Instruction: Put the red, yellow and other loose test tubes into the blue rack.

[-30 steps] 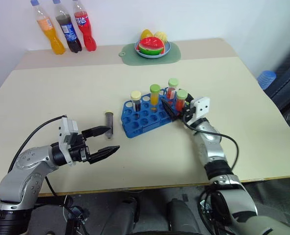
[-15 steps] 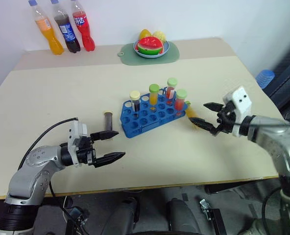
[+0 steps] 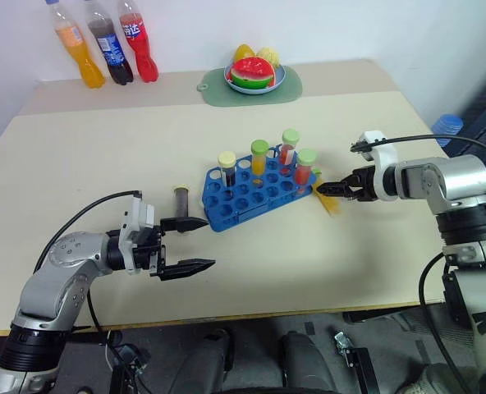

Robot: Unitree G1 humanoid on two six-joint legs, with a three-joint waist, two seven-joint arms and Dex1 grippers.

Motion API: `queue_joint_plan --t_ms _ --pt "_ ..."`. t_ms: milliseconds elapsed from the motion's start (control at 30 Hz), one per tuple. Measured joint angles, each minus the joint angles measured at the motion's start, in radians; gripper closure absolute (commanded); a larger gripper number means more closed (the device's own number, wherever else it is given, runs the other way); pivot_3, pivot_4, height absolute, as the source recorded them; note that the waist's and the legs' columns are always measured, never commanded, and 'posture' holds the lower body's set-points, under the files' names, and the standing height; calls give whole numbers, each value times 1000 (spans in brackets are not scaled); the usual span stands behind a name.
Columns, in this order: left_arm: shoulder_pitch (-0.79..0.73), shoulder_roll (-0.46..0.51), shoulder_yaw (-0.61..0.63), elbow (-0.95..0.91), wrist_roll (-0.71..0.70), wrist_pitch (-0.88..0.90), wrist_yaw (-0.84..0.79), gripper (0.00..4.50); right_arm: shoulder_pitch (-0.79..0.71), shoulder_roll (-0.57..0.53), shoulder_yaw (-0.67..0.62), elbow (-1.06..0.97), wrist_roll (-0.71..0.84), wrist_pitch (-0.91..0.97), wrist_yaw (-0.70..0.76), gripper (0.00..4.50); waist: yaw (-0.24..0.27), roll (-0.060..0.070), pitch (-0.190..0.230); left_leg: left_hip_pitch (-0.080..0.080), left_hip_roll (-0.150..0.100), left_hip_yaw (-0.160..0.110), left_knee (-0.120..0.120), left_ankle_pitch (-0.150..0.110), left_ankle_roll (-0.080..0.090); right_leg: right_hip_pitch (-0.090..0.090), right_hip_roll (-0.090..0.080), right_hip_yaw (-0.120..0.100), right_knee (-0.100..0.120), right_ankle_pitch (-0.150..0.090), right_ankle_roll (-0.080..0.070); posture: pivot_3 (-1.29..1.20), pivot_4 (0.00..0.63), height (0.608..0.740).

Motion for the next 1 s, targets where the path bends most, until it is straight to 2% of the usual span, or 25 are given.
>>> queue_joint_plan --t_ms 233,333,500,533,633,800,933,1000 --pt "54 1 19 -61 -21 24 47 215 -99 67 104 208 -139 -111 87 57 -1 0 0 0 0 0 1 0 0 0 1 0 1 0 0 0 150 740" --pt "65 7 24 -74 -25 30 57 215 -144 91 142 292 -205 -154 121 922 -2 -1 -1 1 0 0 1 0 0 0 1 0 2 1 -1 0 150 740" --pt "69 9 24 -80 -36 36 64 215 -155 77 203 328 -311 -246 201 3441 0 -1 -1 2 0 0 1 0 1 0 1 0 2 1 -1 0 150 740" --pt "69 9 24 -80 -37 40 66 215 -149 68 210 322 -322 -264 224 3689 1 -1 -1 2 0 0 1 0 1 0 1 0 2 1 -1 0 150 740" --pt "66 8 21 -80 -40 46 73 215 -104 14 230 271 -363 -367 275 3699 10 -1 -1 2 0 -1 1 0 1 -2 1 0 2 1 -1 0 150 740" --pt "49 -2 13 -71 -39 45 74 215 92 -236 244 96 -471 -725 313 3699 47 -1 -1 2 -4 -1 3 -1 1 -1 -1 -2 1 1 1 0 150 740" --pt "36 -5 7 -45 -35 40 66 215 304 -423 145 -51 -441 -903 395 3699 55 -1 -1 2 -2 0 3 -1 2 1 -1 -1 0 2 2 0 150 740" --pt "23 -6 -2 -25 -32 33 57 215 438 -447 42 -152 -326 -935 476 3699 47 -1 -1 2 1 0 2 -1 2 3 1 -1 0 2 1 0 150 740"
